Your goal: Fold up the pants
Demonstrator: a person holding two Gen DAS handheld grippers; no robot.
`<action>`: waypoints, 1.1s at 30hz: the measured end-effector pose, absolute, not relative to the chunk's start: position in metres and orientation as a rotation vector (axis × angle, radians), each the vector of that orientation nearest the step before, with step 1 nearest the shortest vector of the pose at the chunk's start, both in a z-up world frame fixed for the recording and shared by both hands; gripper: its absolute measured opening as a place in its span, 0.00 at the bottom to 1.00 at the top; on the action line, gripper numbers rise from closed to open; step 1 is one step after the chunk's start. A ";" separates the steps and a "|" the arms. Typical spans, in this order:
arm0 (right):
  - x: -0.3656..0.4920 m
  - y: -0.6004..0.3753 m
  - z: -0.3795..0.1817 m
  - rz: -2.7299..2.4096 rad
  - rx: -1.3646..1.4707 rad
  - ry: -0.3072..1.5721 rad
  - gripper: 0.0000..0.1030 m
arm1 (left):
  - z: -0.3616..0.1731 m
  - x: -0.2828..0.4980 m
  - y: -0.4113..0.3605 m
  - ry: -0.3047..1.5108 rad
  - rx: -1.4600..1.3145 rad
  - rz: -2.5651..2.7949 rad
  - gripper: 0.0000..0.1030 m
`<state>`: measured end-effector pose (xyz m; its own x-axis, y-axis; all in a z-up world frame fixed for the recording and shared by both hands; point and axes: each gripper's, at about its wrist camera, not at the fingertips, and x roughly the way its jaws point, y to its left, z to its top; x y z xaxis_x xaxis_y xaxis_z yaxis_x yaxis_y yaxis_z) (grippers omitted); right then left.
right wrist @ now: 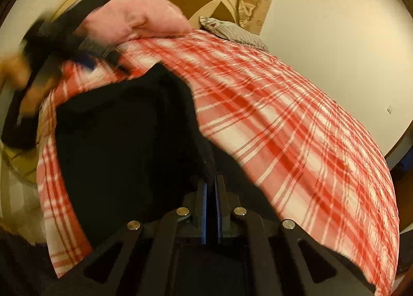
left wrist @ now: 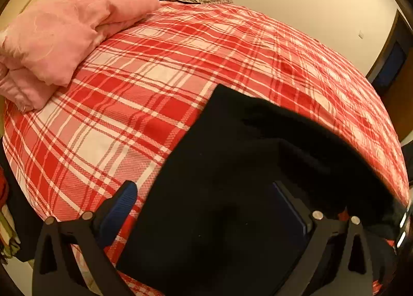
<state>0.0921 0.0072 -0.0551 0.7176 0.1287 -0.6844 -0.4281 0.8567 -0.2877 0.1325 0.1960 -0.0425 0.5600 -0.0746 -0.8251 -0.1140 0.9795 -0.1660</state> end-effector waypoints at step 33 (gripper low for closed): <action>0.044 -0.012 -0.021 0.225 -0.349 0.568 0.05 | -0.017 0.167 0.204 0.990 -0.506 -0.190 0.23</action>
<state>0.0442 -0.0120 -0.0211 0.8208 0.1116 -0.5603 -0.3018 0.9174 -0.2593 0.1667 0.2042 -0.0166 0.5438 -0.3769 -0.7498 -0.0731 0.8688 -0.4898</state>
